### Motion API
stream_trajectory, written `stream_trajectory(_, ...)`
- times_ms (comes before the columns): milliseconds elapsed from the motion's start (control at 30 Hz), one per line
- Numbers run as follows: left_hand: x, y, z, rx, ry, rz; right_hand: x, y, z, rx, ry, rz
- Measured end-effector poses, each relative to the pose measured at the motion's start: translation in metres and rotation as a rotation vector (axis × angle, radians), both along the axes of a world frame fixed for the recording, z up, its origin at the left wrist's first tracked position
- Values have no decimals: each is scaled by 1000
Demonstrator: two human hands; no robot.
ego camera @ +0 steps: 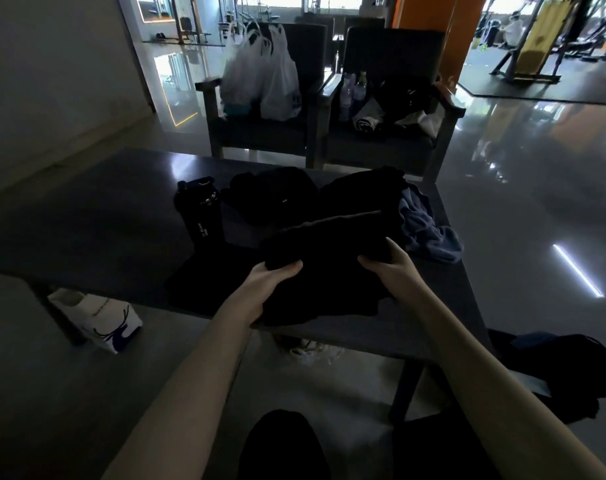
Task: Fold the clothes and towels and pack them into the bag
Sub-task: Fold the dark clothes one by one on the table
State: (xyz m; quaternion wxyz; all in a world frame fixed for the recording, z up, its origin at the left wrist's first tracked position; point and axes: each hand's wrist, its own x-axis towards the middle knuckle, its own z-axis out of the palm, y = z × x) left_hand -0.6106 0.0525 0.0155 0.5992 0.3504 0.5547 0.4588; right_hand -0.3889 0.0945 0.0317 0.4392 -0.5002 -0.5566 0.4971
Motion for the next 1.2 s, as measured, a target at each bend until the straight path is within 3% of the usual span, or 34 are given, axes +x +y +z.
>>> stream_trajectory(267, -92, 10, 31, -16, 453, 150, -99, 6, -11, -192, 78, 54)
stream_trajectory(467, -133, 25, 15, -51, 836, 209, -153, 15, -39, -240, -31, 64)
stream_trajectory(733, -140, 34, -17, 73, 944, 267, -166, 12, -60, -115, -184, 80)
stream_trajectory(800, -140, 35, -21, 72, 1066, 274, -169, 12, -63, -70, -277, 68)
stream_trajectory(900, -131, 34, -31, 65, 1406, 173, -176, 10, -67, 10, -600, 24)
stream_trajectory(1033, -122, 31, -61, -5, 1425, -122, -179, 7, -76, 187, -754, -9)
stream_trajectory(1200, -129, 32, -74, 18, 1358, -117, -174, 18, -89, 192, -933, 151)
